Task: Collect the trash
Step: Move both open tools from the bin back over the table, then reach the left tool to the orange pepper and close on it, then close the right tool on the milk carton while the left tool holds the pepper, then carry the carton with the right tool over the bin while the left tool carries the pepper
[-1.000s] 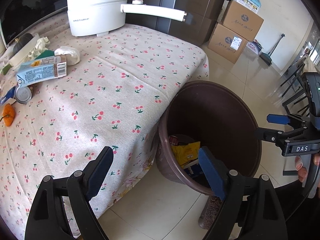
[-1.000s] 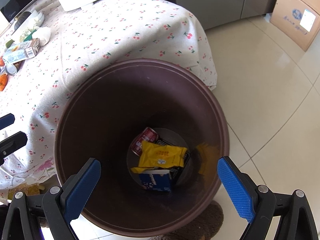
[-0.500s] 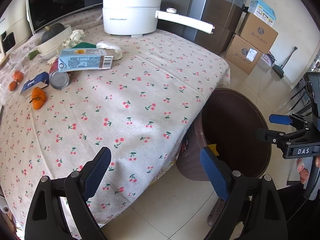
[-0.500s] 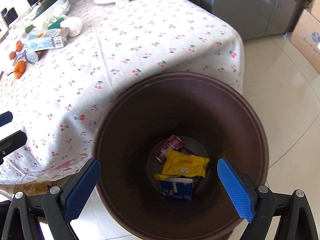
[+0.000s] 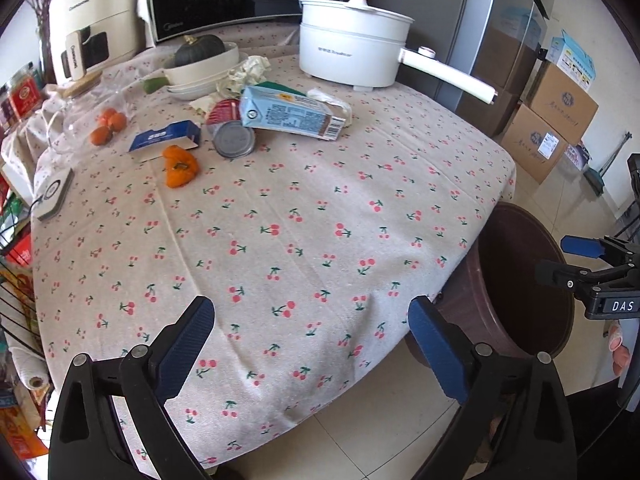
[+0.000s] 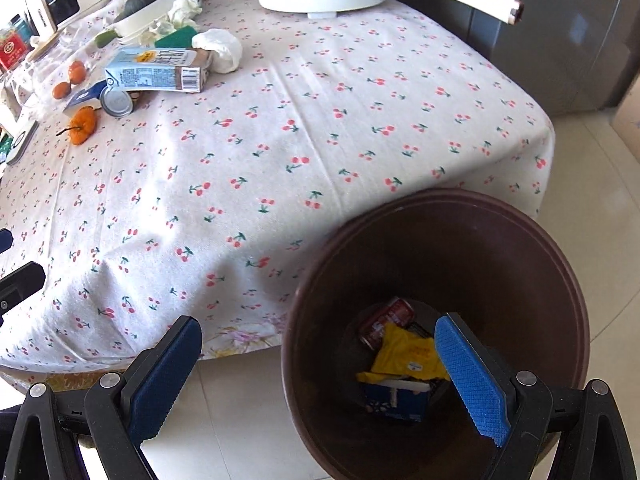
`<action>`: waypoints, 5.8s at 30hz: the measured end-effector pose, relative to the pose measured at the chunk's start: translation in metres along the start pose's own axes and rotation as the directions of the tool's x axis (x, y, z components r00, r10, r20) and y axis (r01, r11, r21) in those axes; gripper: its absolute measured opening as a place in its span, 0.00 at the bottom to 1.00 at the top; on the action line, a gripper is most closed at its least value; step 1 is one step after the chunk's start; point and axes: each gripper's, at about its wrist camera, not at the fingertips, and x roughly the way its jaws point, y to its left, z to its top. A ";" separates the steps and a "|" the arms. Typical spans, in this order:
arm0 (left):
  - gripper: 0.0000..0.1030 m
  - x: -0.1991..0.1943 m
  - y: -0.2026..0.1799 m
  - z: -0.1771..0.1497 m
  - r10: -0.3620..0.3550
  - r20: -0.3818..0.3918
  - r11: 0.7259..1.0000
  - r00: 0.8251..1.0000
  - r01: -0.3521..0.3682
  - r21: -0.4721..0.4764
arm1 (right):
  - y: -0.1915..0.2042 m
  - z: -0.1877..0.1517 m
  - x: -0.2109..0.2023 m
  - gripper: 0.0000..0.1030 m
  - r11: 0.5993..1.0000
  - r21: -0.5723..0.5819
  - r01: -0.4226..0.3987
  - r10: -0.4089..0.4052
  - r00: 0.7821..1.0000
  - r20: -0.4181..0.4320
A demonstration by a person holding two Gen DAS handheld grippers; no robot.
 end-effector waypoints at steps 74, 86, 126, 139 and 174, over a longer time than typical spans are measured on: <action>0.33 0.081 0.182 0.060 0.051 -0.047 0.968 0.998 -0.061 -0.245 | 0.107 0.220 0.179 0.99 0.773 0.623 -0.120 0.202 0.977 -0.062; 0.31 0.068 0.157 0.054 0.000 -0.058 0.976 0.998 -0.013 -0.217 | 0.108 0.173 0.151 0.74 0.936 0.317 -0.156 0.217 0.962 -0.167; 0.56 0.097 0.167 0.060 -0.093 -0.053 0.970 0.994 0.078 -0.231 | 0.130 0.222 0.181 0.91 0.869 0.486 -0.087 0.158 0.982 -0.106; 0.56 0.096 0.157 0.068 -0.076 -0.029 0.969 0.997 0.067 -0.236 | 0.110 0.176 0.150 0.55 0.982 0.178 -0.070 0.093 0.988 -0.127; 0.37 0.118 0.153 0.082 0.054 0.005 0.976 0.999 -0.052 -0.213 | 0.026 0.118 0.094 0.56 0.979 0.156 -0.133 0.155 0.979 -0.135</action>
